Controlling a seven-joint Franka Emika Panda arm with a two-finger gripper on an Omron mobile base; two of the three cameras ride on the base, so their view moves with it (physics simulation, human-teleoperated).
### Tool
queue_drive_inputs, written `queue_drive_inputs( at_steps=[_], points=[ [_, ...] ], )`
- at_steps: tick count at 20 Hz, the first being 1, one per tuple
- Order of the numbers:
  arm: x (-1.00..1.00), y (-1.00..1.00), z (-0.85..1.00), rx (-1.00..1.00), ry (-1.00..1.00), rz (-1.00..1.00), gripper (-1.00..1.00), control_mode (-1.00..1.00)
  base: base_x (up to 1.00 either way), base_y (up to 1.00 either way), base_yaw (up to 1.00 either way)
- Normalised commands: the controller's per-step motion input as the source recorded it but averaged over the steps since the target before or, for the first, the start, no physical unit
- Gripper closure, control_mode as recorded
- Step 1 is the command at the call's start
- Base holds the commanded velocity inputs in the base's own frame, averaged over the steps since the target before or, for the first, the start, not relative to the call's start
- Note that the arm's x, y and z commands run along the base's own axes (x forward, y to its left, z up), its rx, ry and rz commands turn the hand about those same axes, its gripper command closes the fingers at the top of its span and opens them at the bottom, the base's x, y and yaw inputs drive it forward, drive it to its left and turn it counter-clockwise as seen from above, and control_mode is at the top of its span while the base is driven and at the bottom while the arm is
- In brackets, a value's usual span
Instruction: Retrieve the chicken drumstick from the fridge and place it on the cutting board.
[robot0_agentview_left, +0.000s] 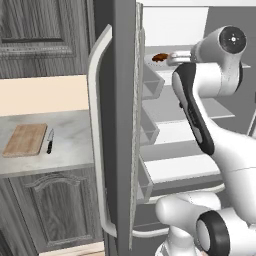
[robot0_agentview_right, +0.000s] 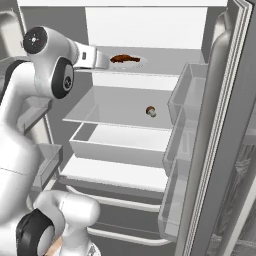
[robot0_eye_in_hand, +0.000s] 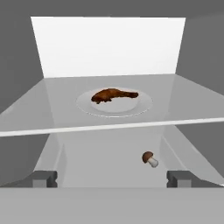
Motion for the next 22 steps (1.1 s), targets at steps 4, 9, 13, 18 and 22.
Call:
queue_drive_inputs(
  at_steps=[4,9,13,18,22],
  points=[
    [0.54,0.00,0.00,0.00,0.00,0.00,-1.00,-1.00,0.00,0.00,0.00],
    [0.52,-0.03,0.00,0.00,0.01,0.00,-1.00,-1.00,0.00,0.00,0.00],
    [0.44,-0.07,-0.02,0.00,0.03,0.00,-1.00,-1.00,0.00,0.00,0.00],
    [0.51,-0.02,-0.04,0.00,0.05,0.00,-1.00,-1.00,0.00,0.00,0.00],
    [0.58,0.00,-0.01,0.00,0.06,0.00,-1.00,-1.00,0.00,0.00,0.00]
  ],
)
